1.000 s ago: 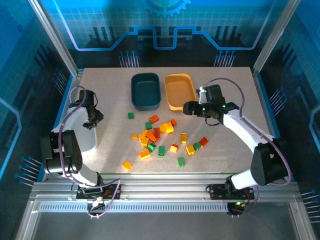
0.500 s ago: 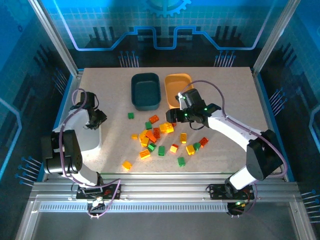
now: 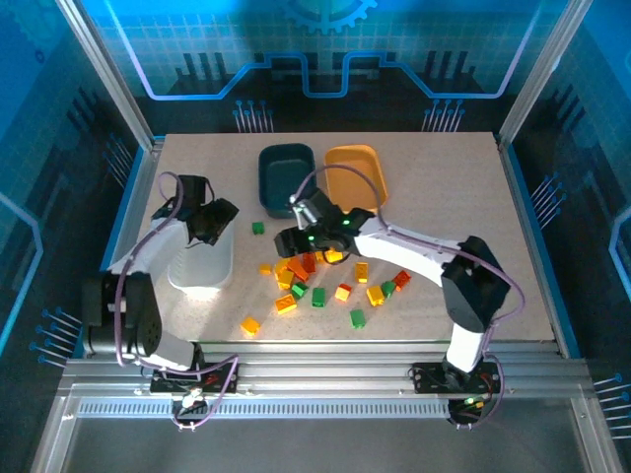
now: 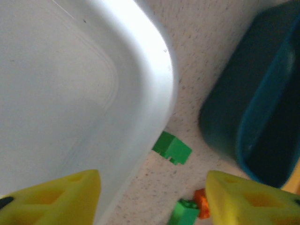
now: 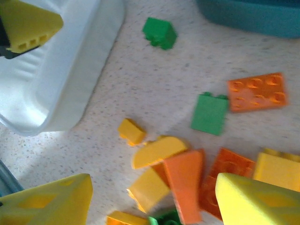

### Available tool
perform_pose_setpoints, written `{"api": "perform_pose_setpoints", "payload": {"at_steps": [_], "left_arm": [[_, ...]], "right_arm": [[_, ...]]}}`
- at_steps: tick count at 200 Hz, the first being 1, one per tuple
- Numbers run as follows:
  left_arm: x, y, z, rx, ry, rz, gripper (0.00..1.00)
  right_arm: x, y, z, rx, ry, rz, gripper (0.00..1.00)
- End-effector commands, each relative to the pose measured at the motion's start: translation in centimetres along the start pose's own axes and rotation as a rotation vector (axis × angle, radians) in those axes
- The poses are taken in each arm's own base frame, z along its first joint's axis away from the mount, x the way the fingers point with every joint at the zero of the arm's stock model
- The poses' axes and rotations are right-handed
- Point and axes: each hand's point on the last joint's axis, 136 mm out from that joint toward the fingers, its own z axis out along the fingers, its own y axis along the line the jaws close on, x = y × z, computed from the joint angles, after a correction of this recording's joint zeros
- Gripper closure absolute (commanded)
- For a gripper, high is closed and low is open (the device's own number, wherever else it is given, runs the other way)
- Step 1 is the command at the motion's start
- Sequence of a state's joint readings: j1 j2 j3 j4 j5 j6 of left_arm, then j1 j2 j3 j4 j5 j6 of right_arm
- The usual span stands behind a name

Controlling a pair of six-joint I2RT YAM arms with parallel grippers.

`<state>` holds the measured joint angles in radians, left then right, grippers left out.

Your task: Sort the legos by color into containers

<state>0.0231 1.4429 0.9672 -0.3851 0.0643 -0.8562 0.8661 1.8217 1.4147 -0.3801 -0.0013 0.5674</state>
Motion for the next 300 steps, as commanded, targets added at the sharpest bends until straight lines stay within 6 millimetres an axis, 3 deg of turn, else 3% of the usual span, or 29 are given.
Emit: {"api": "perform_pose_setpoints", "payload": {"at_steps": [1, 15, 39, 55, 77, 82, 114, 159, 184, 218, 249, 261, 279, 300], "left_arm": [[-2.8, 0.4, -5.1, -0.027, -0.164, -0.017, 0.22], [-4.0, 1.6, -7.9, -0.032, -0.246, -0.049, 0.01], [-4.3, 3.6, -11.4, 0.006, -0.325, -0.119, 0.01], [-3.6, 4.4, -12.8, 0.028, -0.352, -0.126, 0.01], [-2.2, 5.2, -13.3, 0.057, -0.338, -0.128, 0.01], [-1.9, 5.3, -13.3, 0.061, -0.33, -0.128, 0.01], [-0.2, 6.3, -12.6, 0.063, -0.277, -0.119, 0.01], [0.6, 7.0, -13.4, 0.065, -0.288, -0.092, 0.01], [0.8, 7.0, -14.0, 0.07, -0.297, -0.077, 0.01], [0.5, 6.3, -15.2, 0.088, -0.312, -0.052, 0.01], [-0.6, 4.5, -17.8, 0.109, -0.355, 0.013, 0.01], [-1.3, 3.5, -19.1, 0.117, -0.385, 0.048, 0.01], [-2.2, 2.0, -20.8, 0.157, -0.429, 0.074, 0.01], [-2.7, -0.3, -21.1, 0.243, -0.422, 0.1, 0.01]], "right_arm": [[-0.4, 2.9, 1.9, 0.013, -0.003, 0.04, 0.29], [-0.3, 5.0, 3.7, 0.008, 0.01, 0.035, 0.29], [-0.2, 8.1, 6.6, 0.016, 0.033, 0.015, 0.29], [-0.1, 8.3, 8.5, 0.062, 0.042, 0.031, 0.29], [-0.4, 8.1, 10.2, 0.097, 0.04, 0.067, 0.31], [0.3, 7.6, 11.5, 0.114, 0.057, 0.07, 0.32], [0.9, 7.5, 14.2, 0.123, 0.088, 0.075, 0.41], [1.7, 6.9, 15.6, 0.15, 0.104, 0.093, 0.57], [1.2, 7.2, 14.9, 0.164, 0.067, 0.095, 0.71], [-0.3, 8.5, 13.2, 0.131, 0.011, 0.087, 1.0], [-2.4, 9.0, 9.9, 0.103, -0.046, 0.068, 1.0], [-4.1, 9.4, 7.1, 0.079, -0.087, 0.063, 1.0], [-5.8, 8.0, 4.2, 0.09, -0.117, 0.05, 1.0], [-8.1, 3.1, 0.3, 0.156, -0.165, 0.064, 1.0]]}}
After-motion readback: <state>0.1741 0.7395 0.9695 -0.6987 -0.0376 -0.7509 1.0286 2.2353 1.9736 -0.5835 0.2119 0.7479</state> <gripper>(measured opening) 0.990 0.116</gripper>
